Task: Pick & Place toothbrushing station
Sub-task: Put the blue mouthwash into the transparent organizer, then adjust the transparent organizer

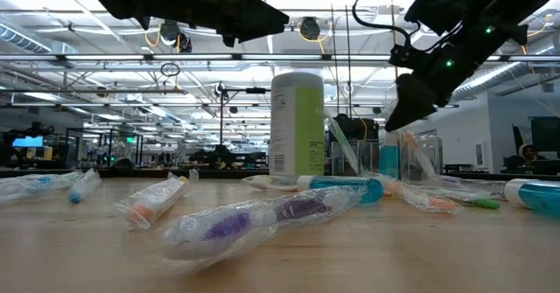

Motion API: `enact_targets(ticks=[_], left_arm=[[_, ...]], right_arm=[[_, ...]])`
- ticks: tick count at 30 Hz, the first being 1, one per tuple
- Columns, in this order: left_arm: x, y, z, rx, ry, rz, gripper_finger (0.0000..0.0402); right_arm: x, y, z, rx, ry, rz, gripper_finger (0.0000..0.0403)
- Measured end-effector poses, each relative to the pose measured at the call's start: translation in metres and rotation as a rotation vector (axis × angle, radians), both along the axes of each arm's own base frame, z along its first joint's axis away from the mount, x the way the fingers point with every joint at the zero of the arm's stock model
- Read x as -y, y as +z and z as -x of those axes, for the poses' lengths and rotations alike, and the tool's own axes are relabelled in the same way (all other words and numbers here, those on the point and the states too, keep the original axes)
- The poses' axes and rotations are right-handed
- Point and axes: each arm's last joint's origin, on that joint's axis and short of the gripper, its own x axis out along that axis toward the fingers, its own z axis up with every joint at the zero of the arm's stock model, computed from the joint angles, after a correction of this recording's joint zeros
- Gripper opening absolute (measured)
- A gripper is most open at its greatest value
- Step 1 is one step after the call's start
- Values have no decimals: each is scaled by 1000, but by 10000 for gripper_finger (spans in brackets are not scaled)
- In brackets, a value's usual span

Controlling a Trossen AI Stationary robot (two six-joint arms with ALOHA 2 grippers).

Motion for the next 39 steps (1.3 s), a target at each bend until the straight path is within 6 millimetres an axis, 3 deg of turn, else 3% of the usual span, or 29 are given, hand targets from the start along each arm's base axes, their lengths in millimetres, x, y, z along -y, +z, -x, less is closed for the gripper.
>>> enact_targets(ticks=[18, 30, 39], left_arm=[[0, 0, 0, 1, 0, -4, 179], [0, 0, 0, 1, 0, -4, 180], [0, 0, 0, -5, -2, -29, 179]], right_arm=[[4, -1, 5, -60, -119, 119, 134], [5, 1, 6, -67, -186, 189, 109], [-9, 19, 5, 96, 116, -64, 97]])
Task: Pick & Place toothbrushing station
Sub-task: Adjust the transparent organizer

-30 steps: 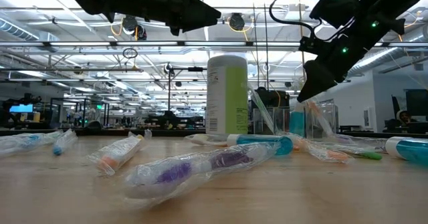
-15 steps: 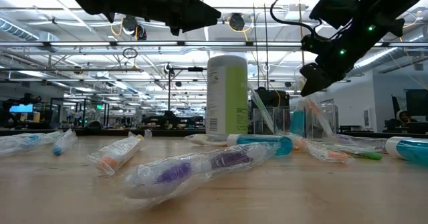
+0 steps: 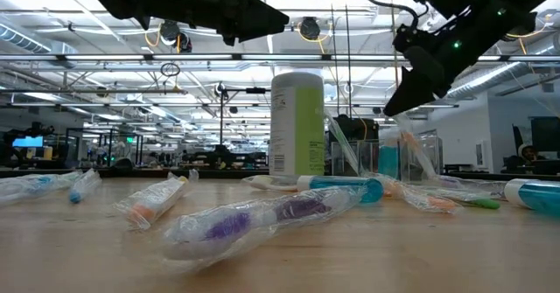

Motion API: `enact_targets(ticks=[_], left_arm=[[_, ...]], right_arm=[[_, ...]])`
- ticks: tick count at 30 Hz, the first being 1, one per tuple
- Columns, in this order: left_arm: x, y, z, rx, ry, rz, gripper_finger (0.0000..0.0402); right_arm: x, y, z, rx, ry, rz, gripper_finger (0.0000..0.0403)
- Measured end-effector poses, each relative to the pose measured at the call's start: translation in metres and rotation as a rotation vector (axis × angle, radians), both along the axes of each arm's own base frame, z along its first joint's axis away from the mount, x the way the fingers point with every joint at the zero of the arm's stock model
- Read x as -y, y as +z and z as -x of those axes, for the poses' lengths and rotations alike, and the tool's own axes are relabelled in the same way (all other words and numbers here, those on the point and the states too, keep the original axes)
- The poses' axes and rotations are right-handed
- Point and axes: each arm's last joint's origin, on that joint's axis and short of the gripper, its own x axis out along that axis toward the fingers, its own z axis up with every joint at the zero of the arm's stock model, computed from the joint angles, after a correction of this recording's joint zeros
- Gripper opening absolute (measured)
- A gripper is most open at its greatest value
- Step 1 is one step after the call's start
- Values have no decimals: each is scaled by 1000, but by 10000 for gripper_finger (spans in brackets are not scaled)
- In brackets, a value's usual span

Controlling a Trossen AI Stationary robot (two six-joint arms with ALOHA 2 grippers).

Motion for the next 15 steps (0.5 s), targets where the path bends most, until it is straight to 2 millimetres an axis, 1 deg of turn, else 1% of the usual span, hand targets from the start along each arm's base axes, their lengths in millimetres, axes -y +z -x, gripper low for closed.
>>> enact_targets(ticks=[5, 8, 11, 15], left_arm=[[0, 0, 0, 0, 0, -3, 180], [0, 0, 0, 0, 0, -2, 179], [0, 0, 0, 0, 0, -2, 179], [0, 0, 0, 0, 0, 0, 179]], right_arm=[[0, -12, 2, -53, 6, -10, 84], [4, -19, 2, -103, -2, -13, 69], [8, -24, -1, -121, -5, -23, 48], [14, -24, -2, -111, -33, -21, 13]])
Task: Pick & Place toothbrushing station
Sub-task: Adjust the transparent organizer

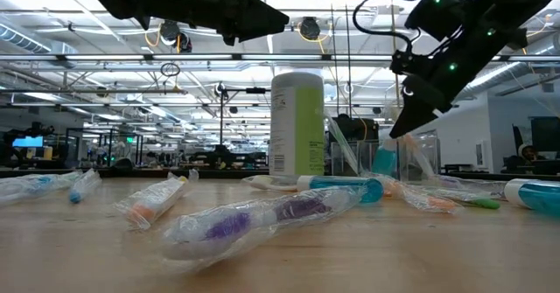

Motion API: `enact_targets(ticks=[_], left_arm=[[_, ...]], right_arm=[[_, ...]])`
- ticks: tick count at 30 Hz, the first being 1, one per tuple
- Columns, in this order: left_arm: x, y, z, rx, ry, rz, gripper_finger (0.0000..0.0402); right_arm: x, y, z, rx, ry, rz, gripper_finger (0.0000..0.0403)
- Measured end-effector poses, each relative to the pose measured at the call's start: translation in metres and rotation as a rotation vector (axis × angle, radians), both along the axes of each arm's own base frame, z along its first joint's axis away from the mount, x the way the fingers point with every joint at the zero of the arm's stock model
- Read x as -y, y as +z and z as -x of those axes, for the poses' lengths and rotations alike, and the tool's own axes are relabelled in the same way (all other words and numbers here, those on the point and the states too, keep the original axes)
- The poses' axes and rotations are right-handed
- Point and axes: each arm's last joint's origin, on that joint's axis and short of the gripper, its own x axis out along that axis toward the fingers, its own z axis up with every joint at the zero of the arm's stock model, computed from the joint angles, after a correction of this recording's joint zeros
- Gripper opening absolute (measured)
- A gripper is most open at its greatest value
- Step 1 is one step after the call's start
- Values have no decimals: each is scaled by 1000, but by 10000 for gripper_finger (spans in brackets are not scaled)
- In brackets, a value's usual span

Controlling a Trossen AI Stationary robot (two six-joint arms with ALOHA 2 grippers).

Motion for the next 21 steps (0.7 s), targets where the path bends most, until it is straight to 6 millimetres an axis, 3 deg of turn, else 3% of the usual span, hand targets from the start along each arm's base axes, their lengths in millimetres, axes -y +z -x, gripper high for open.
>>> enact_targets(ticks=[8, 17, 21], left_arm=[[0, 0, 0, 0, 0, -3, 180], [0, 0, 0, 0, -1, -2, 179], [0, 0, 0, -1, -1, -13, 179]], right_arm=[[7, 5, -3, 74, -31, 19, 2], [1, 3, -3, 60, 40, -45, 1], [3, 0, 1, 34, -9, -79, 1]])
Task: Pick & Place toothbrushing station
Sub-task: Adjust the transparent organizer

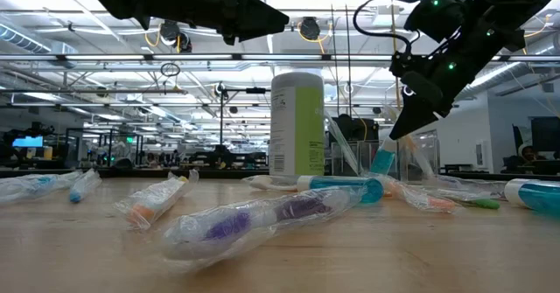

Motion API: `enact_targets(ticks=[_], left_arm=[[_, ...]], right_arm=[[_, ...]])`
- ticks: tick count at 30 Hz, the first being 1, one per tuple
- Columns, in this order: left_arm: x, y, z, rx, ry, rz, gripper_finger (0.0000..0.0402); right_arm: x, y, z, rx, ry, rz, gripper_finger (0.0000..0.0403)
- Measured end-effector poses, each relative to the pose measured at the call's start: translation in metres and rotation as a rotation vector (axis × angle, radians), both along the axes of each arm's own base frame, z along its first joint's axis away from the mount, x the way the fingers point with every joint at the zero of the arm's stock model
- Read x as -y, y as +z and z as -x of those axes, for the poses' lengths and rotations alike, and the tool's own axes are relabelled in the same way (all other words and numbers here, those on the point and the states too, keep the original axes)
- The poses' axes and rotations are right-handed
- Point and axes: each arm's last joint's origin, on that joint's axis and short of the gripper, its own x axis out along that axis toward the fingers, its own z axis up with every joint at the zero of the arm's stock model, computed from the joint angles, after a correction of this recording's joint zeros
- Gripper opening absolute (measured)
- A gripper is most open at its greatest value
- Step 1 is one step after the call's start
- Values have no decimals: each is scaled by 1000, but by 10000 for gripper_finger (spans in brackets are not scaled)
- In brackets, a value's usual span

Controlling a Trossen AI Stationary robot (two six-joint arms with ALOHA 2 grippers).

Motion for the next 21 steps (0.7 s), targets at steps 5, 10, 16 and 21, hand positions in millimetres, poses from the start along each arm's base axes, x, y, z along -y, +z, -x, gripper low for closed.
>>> enact_targets(ticks=[5, 10, 16, 21], left_arm=[[0, 0, 0, -1, 0, -9, 179], [0, 0, 0, -1, 0, -9, 179], [0, 0, 0, -1, 0, -9, 179], [0, 0, 0, -2, -1, -10, 179]], right_arm=[[8, 1, 1, 11, -82, 37, 0], [13, -5, -3, -10, -112, 48, 0], [22, -11, -12, 5, -122, 80, 0], [26, -14, -15, -9, -178, 139, 0]])
